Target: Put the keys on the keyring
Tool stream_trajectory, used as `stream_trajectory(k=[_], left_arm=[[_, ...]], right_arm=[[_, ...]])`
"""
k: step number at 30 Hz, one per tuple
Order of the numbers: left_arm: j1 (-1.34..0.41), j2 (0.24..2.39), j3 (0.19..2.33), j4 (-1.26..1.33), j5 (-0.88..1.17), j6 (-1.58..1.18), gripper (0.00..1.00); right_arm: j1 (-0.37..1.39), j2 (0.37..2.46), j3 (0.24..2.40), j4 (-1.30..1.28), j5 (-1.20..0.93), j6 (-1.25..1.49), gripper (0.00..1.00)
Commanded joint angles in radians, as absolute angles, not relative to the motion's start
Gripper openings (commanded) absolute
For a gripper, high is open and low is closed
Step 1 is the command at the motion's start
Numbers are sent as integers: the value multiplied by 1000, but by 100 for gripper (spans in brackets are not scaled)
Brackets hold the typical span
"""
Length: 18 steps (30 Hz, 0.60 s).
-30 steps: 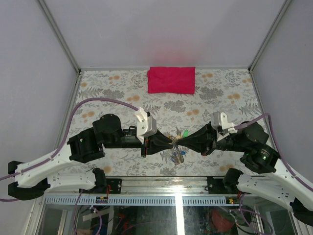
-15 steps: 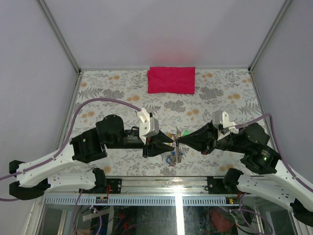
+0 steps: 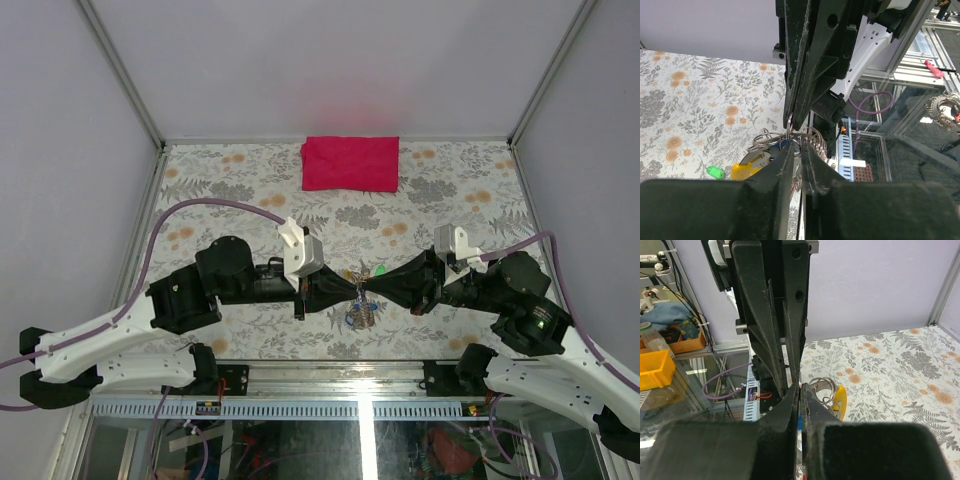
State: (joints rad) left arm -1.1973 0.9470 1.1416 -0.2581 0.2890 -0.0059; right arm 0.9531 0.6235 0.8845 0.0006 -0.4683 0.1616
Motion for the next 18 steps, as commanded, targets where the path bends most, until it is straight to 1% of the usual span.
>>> stream_trajectory(k=[1,4,9,18], left_arm=[[-1199,927,1136,-167,247,-11,8],[-1201,918,1132,-173,225,-10,1],[-1199,899,1125,-182,177,-9,0],[-1200,858,1068,-120,164,-40,22]], right_arm=[[952,611,889,94,-456,174,0],[951,606,887,93,-454,174,0],[951,604,886,92,-446,179,0],[951,601,883,87,-383,194,0]])
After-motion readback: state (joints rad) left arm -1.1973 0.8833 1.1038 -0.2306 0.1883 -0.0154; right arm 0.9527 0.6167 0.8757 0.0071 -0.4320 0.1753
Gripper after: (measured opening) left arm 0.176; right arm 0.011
